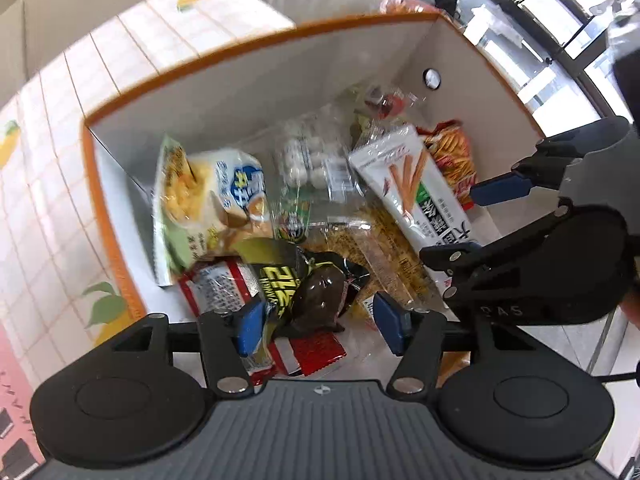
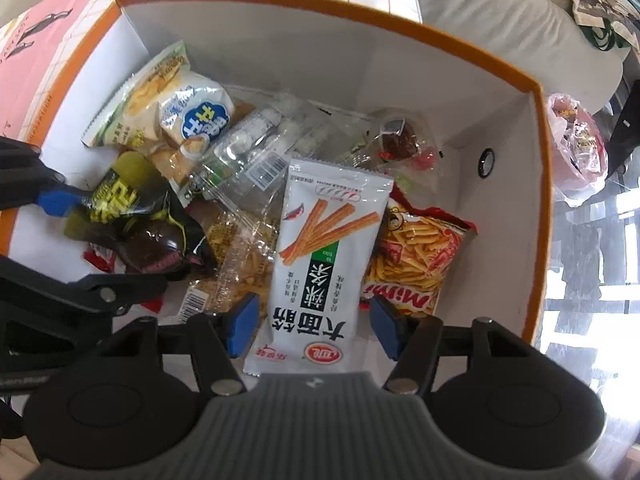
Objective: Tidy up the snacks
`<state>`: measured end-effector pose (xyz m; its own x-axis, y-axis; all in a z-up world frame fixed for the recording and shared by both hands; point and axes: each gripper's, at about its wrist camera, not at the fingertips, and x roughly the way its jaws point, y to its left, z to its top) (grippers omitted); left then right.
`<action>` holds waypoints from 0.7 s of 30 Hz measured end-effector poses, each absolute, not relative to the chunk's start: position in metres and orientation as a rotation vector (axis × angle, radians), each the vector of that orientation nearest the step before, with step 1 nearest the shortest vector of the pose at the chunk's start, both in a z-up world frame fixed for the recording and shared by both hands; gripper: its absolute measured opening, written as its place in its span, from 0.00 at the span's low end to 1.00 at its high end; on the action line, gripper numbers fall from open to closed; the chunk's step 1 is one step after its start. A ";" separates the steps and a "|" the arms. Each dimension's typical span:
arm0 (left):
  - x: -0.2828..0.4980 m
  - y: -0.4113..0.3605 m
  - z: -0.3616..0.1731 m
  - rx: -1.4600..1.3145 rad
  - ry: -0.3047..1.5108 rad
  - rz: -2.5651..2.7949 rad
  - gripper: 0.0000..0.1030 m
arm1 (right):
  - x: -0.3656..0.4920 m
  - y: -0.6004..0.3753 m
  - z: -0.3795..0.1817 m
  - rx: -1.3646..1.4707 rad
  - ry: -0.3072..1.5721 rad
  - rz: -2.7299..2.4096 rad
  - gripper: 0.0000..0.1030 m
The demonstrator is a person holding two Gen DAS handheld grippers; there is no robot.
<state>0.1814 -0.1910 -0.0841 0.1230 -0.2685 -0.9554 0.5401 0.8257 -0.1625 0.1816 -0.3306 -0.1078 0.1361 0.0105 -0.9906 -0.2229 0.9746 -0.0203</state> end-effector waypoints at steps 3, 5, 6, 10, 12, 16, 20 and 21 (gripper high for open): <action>0.175 -0.183 -0.061 0.247 1.263 -0.592 0.69 | 0.176 -0.330 -0.091 -0.172 1.387 0.164 0.70; 0.171 -0.178 -0.046 0.231 1.225 -0.597 0.69 | 0.170 -0.328 -0.077 -0.168 1.348 0.156 0.70; 0.169 -0.176 -0.039 0.220 1.207 -0.596 0.69 | 0.166 -0.327 -0.068 -0.163 1.323 0.147 0.71; 0.149 -0.155 -0.003 0.187 1.094 -0.567 0.69 | 0.147 -0.322 -0.036 -0.135 1.220 0.114 0.71; 0.136 -0.143 0.016 0.175 1.025 -0.554 0.69 | 0.135 -0.318 -0.020 -0.112 1.167 0.106 0.71; 0.107 -0.117 0.049 0.139 0.894 -0.521 0.69 | 0.107 -0.306 0.013 -0.072 1.064 0.080 0.80; 0.077 -0.096 0.071 0.139 0.770 -0.486 0.70 | 0.070 -0.287 0.043 -0.032 0.933 0.076 0.81; 0.068 -0.090 0.076 0.138 0.736 -0.472 0.70 | 0.060 -0.281 0.049 -0.030 0.896 0.073 0.82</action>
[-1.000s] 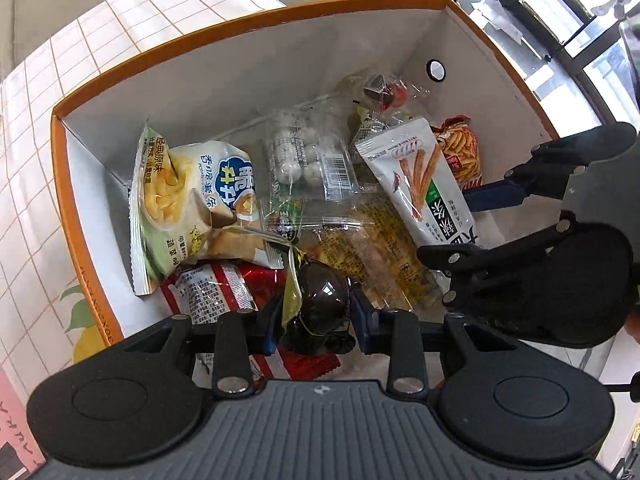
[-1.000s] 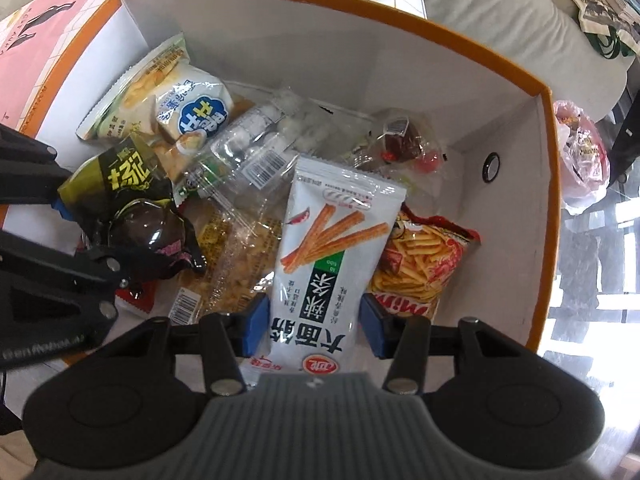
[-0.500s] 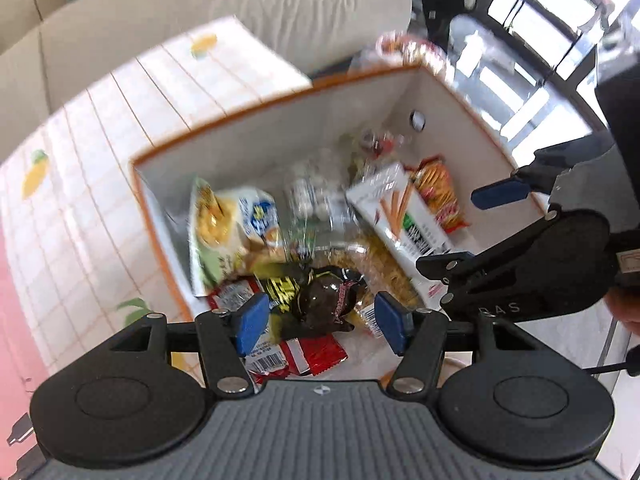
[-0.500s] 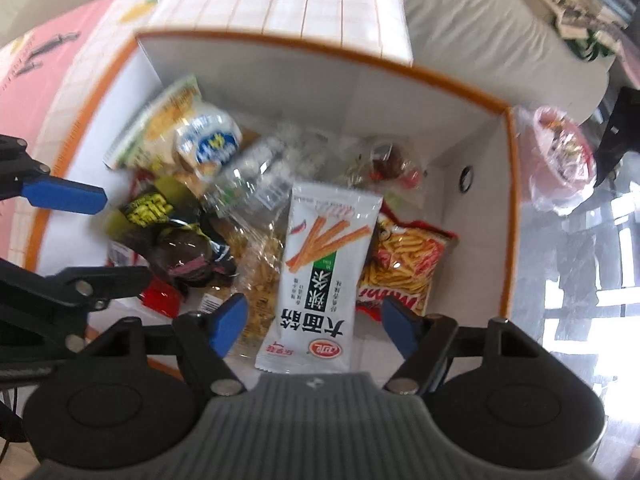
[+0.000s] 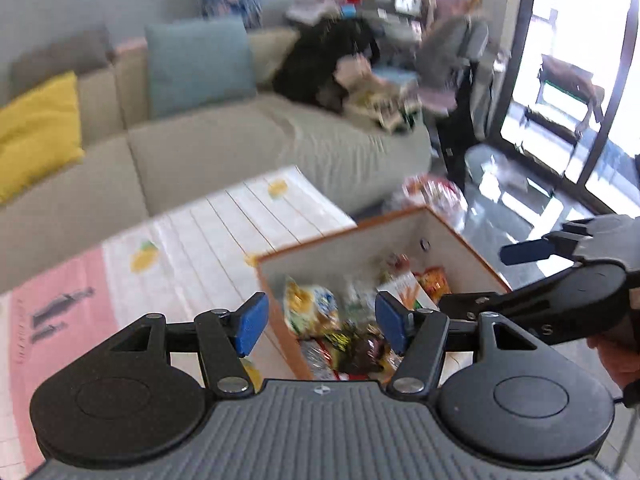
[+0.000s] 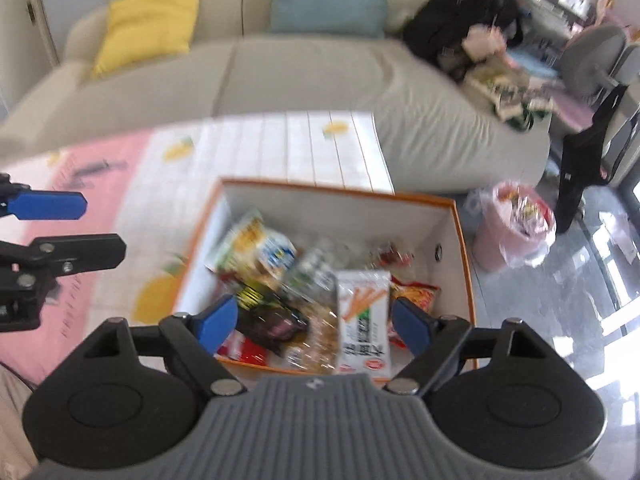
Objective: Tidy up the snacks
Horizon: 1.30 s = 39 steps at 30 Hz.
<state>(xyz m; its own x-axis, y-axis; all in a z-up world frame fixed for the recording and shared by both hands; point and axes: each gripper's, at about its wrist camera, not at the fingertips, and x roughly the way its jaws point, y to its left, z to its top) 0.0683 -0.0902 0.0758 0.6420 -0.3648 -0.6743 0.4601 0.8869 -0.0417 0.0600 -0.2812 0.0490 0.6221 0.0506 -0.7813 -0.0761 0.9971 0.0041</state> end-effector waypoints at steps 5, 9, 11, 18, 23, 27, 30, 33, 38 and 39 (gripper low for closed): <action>0.032 -0.064 0.088 0.101 0.604 -0.425 0.71 | 0.010 -0.249 0.075 -0.032 0.698 0.035 0.82; 0.008 -0.040 0.091 0.025 0.534 -0.384 0.76 | -0.026 -0.224 0.081 -0.034 0.588 -0.016 0.84; -0.003 -0.031 0.089 0.012 0.502 -0.358 0.76 | -0.039 -0.215 0.081 -0.042 0.561 -0.029 0.84; -0.017 -0.016 0.066 0.019 0.495 -0.270 0.79 | -0.065 -0.184 0.067 -0.088 0.488 -0.108 0.90; -0.014 -0.011 0.045 0.012 0.533 -0.238 0.80 | -0.071 -0.173 0.052 -0.071 0.472 -0.142 0.91; -0.011 -0.006 0.028 -0.001 0.580 -0.231 0.80 | -0.067 -0.169 0.036 -0.047 0.501 -0.166 0.91; -0.010 -0.003 0.015 0.015 0.615 -0.221 0.80 | -0.060 -0.167 0.020 -0.032 0.562 -0.171 0.91; -0.006 0.000 0.002 0.007 0.668 -0.213 0.80 | -0.056 -0.167 0.004 -0.014 0.626 -0.170 0.91; 0.001 0.002 -0.014 0.008 0.746 -0.197 0.80 | -0.049 -0.168 -0.015 0.012 0.715 -0.180 0.91; 0.001 0.002 -0.016 0.015 0.754 -0.198 0.80 | -0.048 -0.169 -0.018 0.017 0.728 -0.183 0.91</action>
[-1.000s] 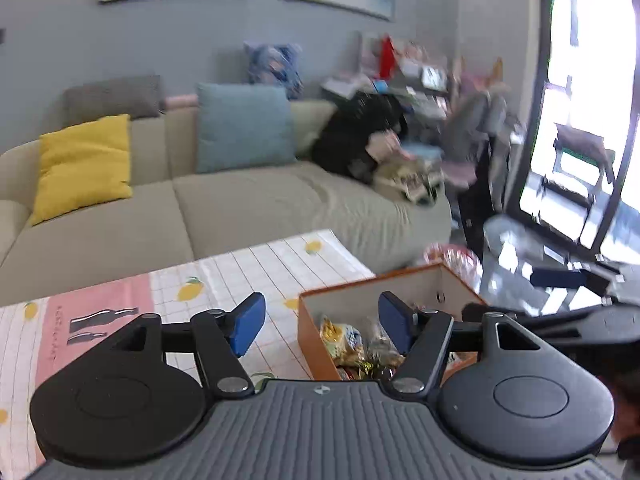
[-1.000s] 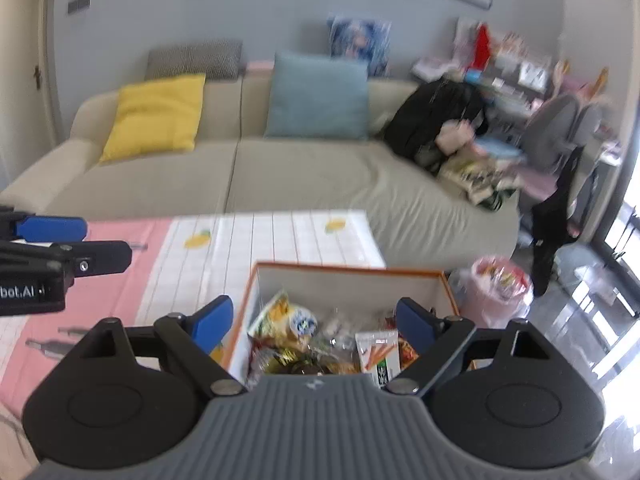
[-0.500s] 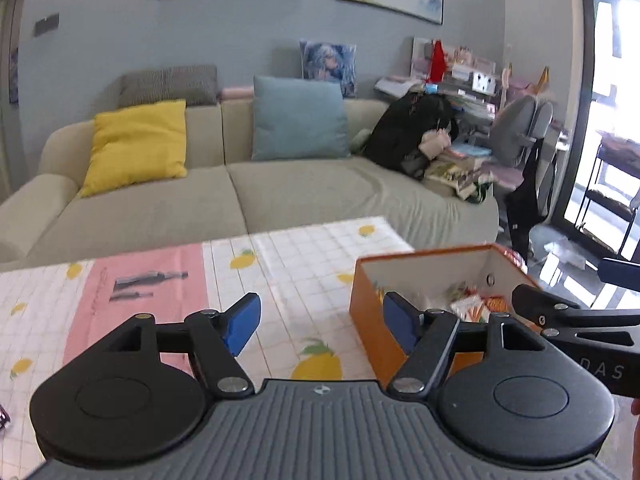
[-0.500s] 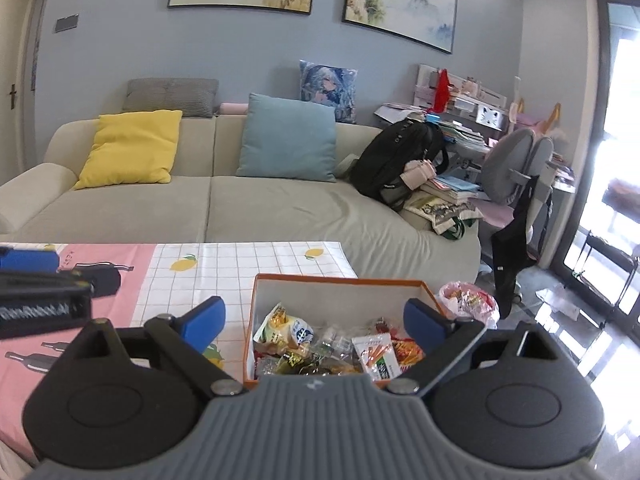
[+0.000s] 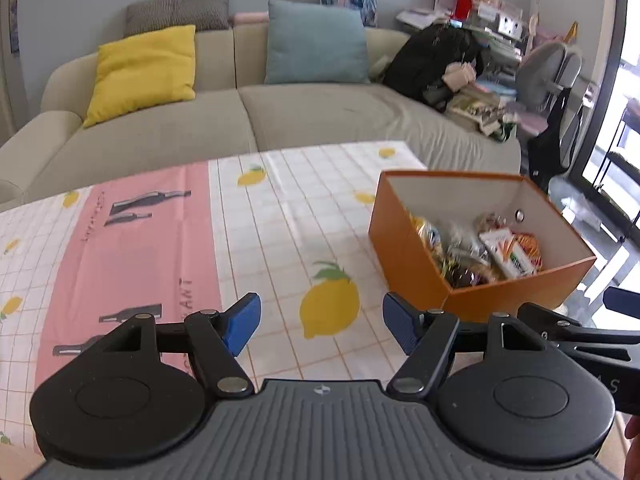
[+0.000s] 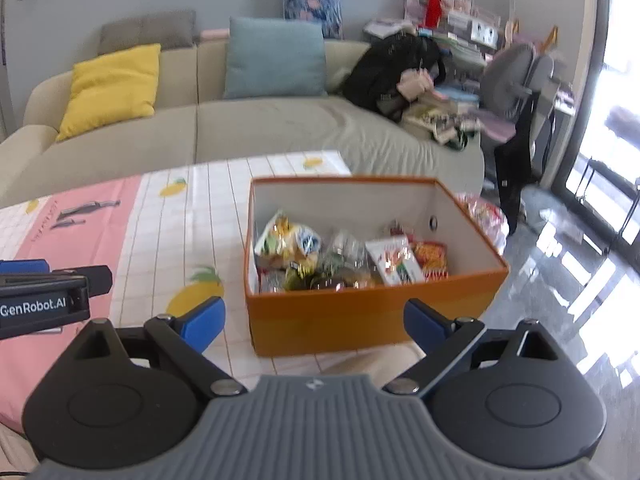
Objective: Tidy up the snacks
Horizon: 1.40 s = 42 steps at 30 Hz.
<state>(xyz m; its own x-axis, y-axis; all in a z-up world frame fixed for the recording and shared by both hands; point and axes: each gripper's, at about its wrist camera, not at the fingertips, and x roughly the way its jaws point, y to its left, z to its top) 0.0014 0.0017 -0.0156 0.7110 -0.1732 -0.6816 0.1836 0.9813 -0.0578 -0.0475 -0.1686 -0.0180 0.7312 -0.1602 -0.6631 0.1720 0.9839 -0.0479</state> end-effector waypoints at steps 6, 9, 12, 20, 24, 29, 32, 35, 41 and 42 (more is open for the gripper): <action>0.000 0.000 -0.018 0.032 0.771 -0.204 0.80 | -0.044 -0.169 -0.024 0.027 0.756 -0.185 0.91; 0.000 -0.001 -0.017 0.031 0.772 -0.204 0.80 | -0.044 -0.168 -0.023 0.027 0.754 -0.185 0.91; 0.000 -0.001 -0.016 0.029 0.772 -0.206 0.80 | -0.044 -0.167 -0.021 0.021 0.751 -0.181 0.91; 0.000 0.002 -0.014 0.017 0.775 -0.207 0.80 | -0.044 -0.162 -0.019 0.002 0.747 -0.177 0.91; 0.001 0.003 -0.014 0.012 0.778 -0.207 0.80 | -0.044 -0.161 -0.018 -0.002 0.744 -0.178 0.91; 0.000 0.003 -0.014 0.016 0.777 -0.209 0.80 | -0.044 -0.159 -0.018 -0.008 0.746 -0.177 0.91; 0.000 0.002 -0.012 0.017 0.776 -0.210 0.80 | -0.044 -0.159 -0.018 -0.010 0.746 -0.178 0.91; 0.000 0.002 -0.012 0.012 0.773 -0.217 0.80 | -0.044 -0.159 -0.018 -0.010 0.745 -0.179 0.92; -0.002 -0.001 -0.010 0.028 0.764 -0.220 0.80 | -0.045 -0.160 -0.018 -0.009 0.744 -0.178 0.92; -0.002 -0.001 -0.010 0.029 0.764 -0.220 0.80 | -0.045 -0.160 -0.018 -0.009 0.743 -0.178 0.92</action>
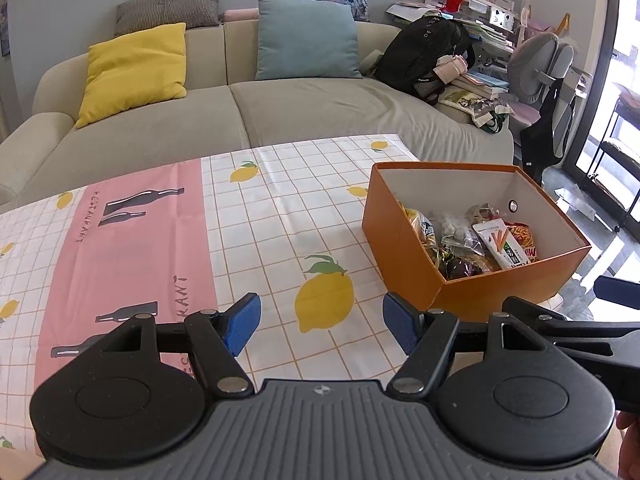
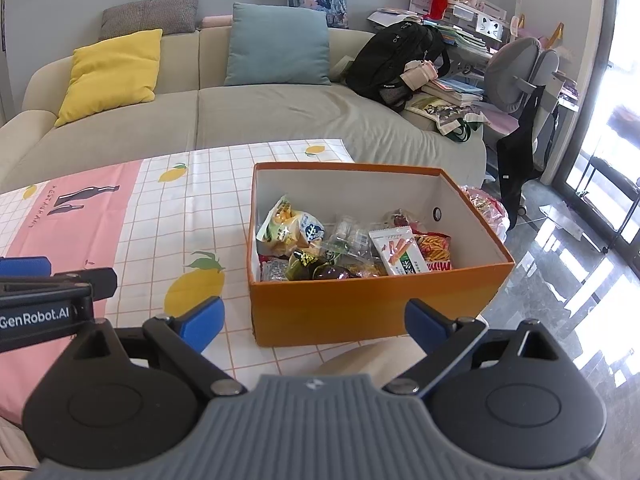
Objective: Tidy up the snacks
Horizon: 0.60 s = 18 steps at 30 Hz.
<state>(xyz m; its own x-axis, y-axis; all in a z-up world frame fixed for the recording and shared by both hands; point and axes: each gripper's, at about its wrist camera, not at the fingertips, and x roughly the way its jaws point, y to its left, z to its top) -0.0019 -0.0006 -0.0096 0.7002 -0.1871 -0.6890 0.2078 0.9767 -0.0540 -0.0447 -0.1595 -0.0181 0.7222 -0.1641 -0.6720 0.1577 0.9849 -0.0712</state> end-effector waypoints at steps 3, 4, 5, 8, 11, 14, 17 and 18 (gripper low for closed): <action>-0.002 0.000 -0.010 0.027 0.764 -0.217 0.80 | -0.045 -0.159 -0.017 -0.010 0.740 -0.178 0.92; -0.002 0.000 -0.010 0.028 0.764 -0.217 0.80 | -0.044 -0.159 -0.017 -0.010 0.740 -0.179 0.92; -0.002 0.000 -0.009 0.028 0.765 -0.216 0.80 | -0.045 -0.159 -0.017 -0.010 0.740 -0.178 0.92; -0.002 0.000 -0.009 0.031 0.765 -0.216 0.80 | -0.044 -0.158 -0.016 -0.013 0.738 -0.176 0.92; -0.003 0.000 -0.009 0.033 0.764 -0.215 0.80 | -0.044 -0.157 -0.015 -0.016 0.735 -0.173 0.92; -0.003 0.000 -0.009 0.033 0.764 -0.215 0.80 | -0.045 -0.156 -0.015 -0.018 0.733 -0.174 0.92; -0.003 0.000 -0.008 0.035 0.764 -0.215 0.80 | -0.045 -0.156 -0.015 -0.018 0.733 -0.173 0.92; -0.003 0.000 -0.008 0.035 0.763 -0.215 0.80 | -0.045 -0.156 -0.015 -0.018 0.733 -0.174 0.92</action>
<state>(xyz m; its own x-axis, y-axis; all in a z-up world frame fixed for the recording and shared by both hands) -0.0030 -0.0001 -0.0085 0.7019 -0.1805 -0.6891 0.2055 0.9775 -0.0467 -0.0452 -0.1557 -0.0154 0.7298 -0.1640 -0.6638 0.1512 0.9855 -0.0772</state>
